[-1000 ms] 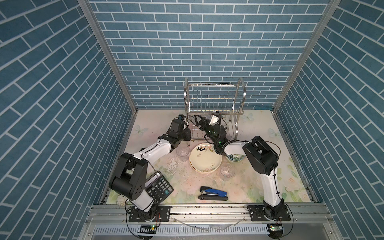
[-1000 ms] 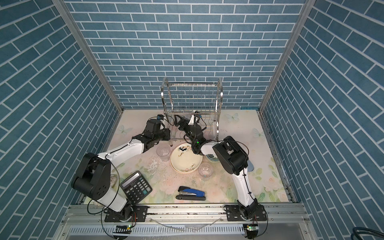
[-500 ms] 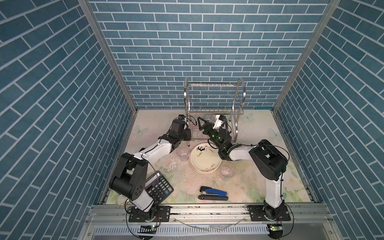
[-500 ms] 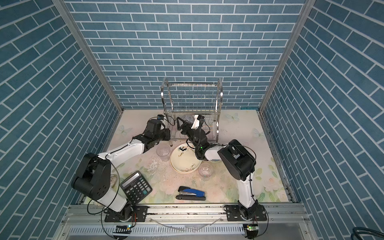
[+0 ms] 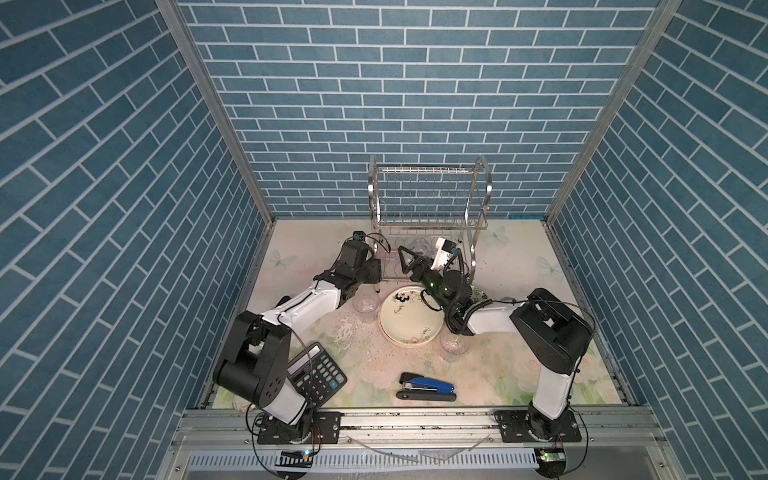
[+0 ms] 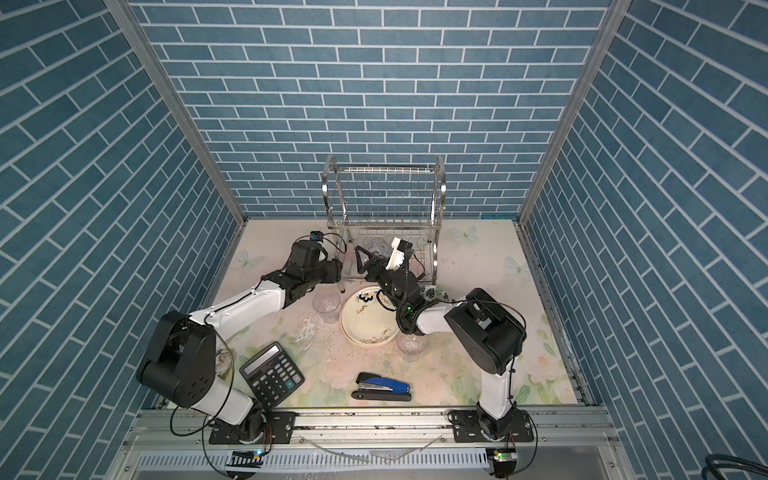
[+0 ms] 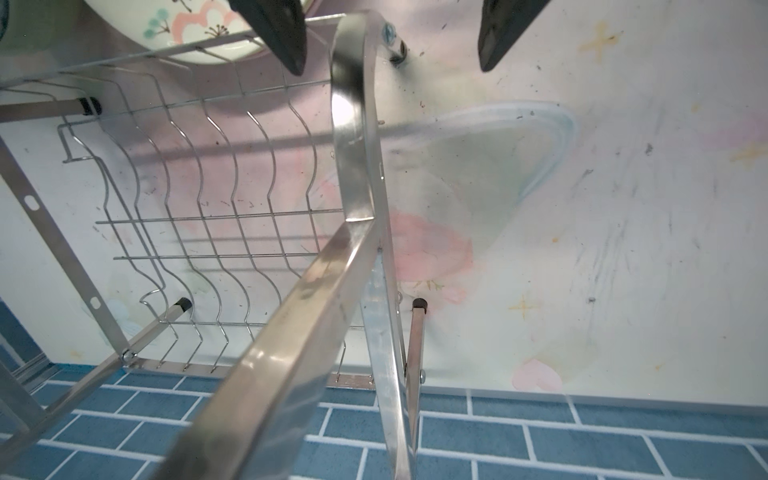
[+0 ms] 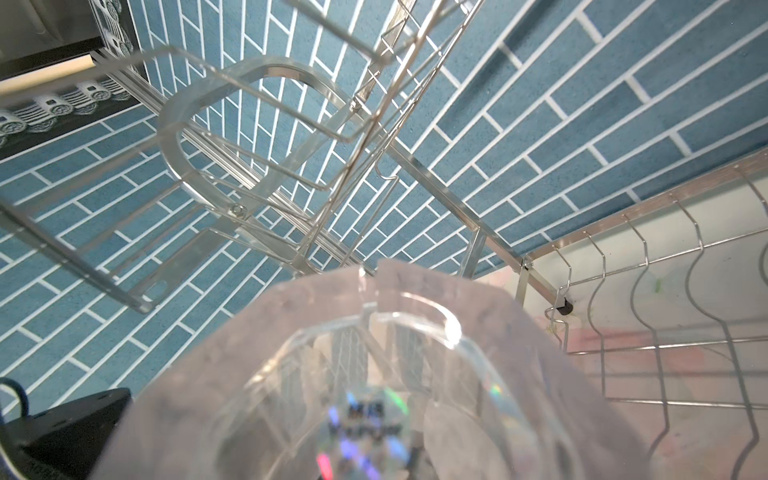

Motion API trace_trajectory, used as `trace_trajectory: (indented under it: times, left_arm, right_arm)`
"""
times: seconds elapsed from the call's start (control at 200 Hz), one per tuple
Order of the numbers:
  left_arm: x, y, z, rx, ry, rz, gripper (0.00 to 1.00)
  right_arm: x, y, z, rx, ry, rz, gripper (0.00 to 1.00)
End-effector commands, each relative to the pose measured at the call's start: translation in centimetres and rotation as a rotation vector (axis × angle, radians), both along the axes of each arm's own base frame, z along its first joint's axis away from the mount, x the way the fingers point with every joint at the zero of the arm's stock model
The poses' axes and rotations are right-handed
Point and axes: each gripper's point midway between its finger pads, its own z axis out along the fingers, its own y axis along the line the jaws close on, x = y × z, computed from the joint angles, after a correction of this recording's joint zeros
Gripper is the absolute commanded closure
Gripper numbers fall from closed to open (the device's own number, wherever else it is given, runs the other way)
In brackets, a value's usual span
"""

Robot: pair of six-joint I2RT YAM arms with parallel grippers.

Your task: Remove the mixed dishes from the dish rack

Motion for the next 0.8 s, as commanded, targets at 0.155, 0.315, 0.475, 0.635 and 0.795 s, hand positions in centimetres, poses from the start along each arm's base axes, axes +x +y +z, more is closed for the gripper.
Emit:
trace_trajectory:
  times: [0.155, 0.315, 0.475, 0.635, 0.795]
  left_arm:
    - [-1.7, 1.7, 1.6, 0.018, -0.029, 0.036, 0.26]
    - [-3.1, 2.3, 2.9, 0.006, -0.043, 0.045, 0.26]
    - [-4.8, 2.8, 3.9, -0.022, -0.055, 0.051, 0.25]
    - [-6.6, 2.6, 4.6, -0.044, -0.055, 0.038, 0.23]
    - [-8.7, 1.1, 5.7, -0.025, -0.086, -0.013, 0.21]
  right_arm:
    - [-2.7, -1.3, 3.8, 0.057, -0.091, -0.003, 1.0]
    - [-4.0, -1.8, 4.2, 0.054, -0.098, 0.002, 1.0]
    - [-5.4, -2.4, 4.0, 0.034, -0.09, 0.002, 1.0]
    - [-6.5, -3.3, 4.0, 0.025, -0.089, -0.005, 1.0]
    - [-7.7, -4.1, 4.1, 0.001, -0.083, -0.006, 1.0]
